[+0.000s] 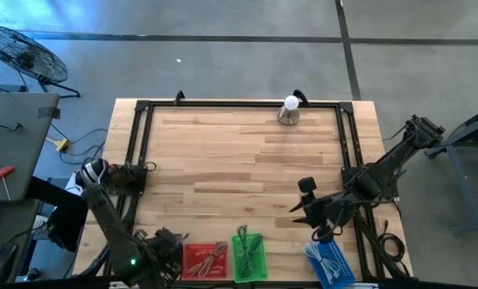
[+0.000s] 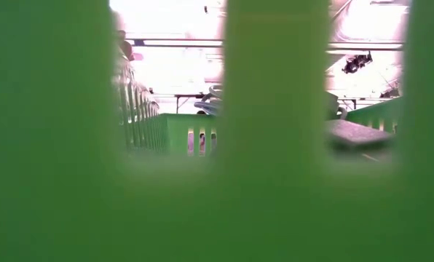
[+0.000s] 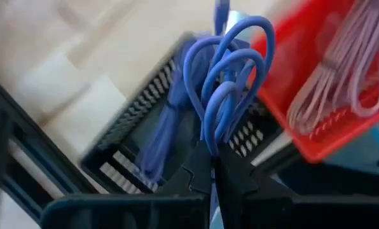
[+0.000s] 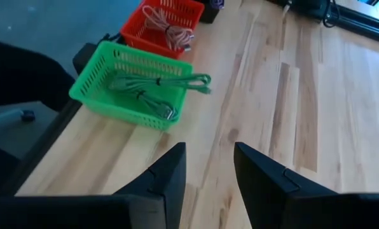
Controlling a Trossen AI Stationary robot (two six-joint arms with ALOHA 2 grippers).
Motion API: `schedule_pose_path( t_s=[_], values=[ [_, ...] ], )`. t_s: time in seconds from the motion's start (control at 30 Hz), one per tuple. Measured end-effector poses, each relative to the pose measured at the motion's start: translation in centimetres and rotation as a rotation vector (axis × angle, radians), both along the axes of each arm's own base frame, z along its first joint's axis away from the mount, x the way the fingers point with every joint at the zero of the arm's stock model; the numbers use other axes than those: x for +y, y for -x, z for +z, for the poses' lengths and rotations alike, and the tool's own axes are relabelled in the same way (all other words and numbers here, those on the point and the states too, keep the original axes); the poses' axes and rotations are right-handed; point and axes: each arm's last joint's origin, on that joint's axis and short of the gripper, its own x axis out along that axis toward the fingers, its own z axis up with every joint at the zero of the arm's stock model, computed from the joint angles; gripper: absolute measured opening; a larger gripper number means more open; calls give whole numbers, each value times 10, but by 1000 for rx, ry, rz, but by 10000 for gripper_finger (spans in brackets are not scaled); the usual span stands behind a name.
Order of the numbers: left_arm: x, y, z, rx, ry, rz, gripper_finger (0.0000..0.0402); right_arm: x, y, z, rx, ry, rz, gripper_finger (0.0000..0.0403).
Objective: Pick & Place USB Port
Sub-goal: Put the purple charger cable into the black bin
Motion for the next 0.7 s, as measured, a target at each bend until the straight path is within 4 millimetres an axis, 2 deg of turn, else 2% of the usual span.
schedule_pose_path(
  t_s=[0.27, 0.7],
  values=[
    [-18, 3, -28, 66, -51, -73, 0, 1, -1, 1, -2, -52, -23, 124],
    [-9, -6, -30, 88, -130, -217, 0, 4, -3, 5, -19, -122, -4, 124]
  ],
)
